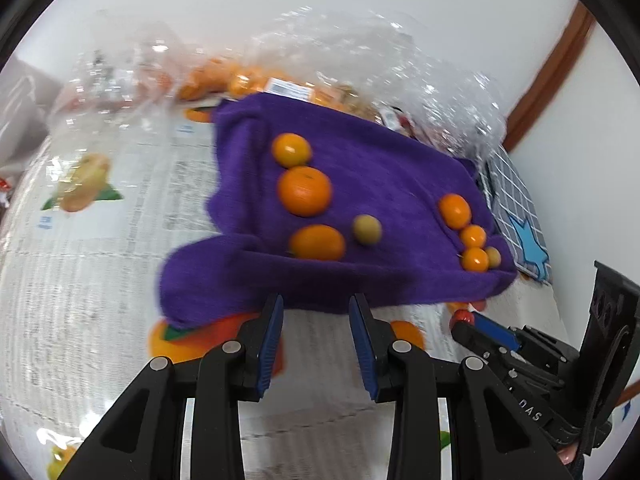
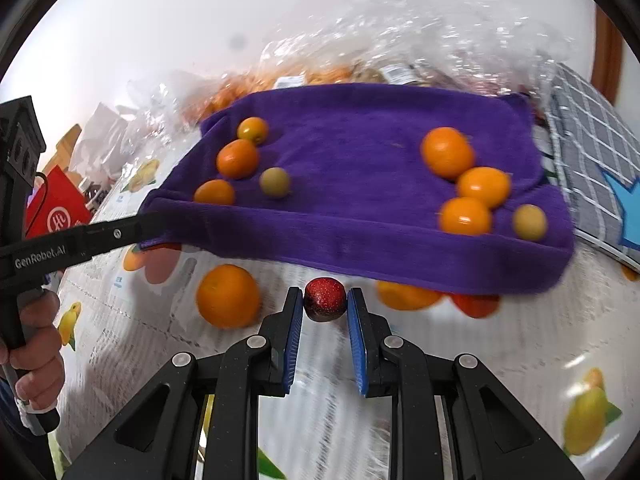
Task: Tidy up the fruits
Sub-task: 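Grasp the small red fruit with the right gripper while the left grasps an orange, then place the red fruit on the towel with the right gripper while the left places its orange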
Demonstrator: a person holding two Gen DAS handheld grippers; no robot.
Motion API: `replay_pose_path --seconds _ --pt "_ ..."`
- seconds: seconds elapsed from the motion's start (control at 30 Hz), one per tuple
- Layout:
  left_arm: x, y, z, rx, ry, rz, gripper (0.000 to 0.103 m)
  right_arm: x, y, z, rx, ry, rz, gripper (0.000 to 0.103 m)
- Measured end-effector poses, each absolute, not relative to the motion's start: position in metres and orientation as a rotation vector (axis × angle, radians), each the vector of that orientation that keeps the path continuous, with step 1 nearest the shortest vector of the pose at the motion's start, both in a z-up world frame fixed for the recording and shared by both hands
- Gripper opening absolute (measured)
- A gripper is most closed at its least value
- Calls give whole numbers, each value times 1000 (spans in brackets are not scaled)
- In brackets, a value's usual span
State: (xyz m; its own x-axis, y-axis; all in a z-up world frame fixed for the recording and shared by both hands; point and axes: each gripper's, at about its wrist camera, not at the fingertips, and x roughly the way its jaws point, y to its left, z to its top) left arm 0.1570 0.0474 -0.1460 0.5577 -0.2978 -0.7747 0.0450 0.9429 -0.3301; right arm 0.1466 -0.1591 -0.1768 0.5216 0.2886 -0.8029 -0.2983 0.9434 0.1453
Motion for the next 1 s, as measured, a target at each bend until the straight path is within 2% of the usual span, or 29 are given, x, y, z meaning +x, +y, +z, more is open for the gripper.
replay_pose_path --seconds 0.4,0.47,0.67,1.0 --pt "157 -7 -152 -226 1010 -319 37 127 -219 -159 27 912 252 23" --pt "156 -12 -154 -210 1012 -316 41 125 -223 -157 32 907 246 23" --pt "154 -16 -154 -189 1005 -306 45 121 -230 -158 33 904 241 23" --pt "155 -19 -172 -165 1039 -241 46 117 -232 -161 21 903 236 23"
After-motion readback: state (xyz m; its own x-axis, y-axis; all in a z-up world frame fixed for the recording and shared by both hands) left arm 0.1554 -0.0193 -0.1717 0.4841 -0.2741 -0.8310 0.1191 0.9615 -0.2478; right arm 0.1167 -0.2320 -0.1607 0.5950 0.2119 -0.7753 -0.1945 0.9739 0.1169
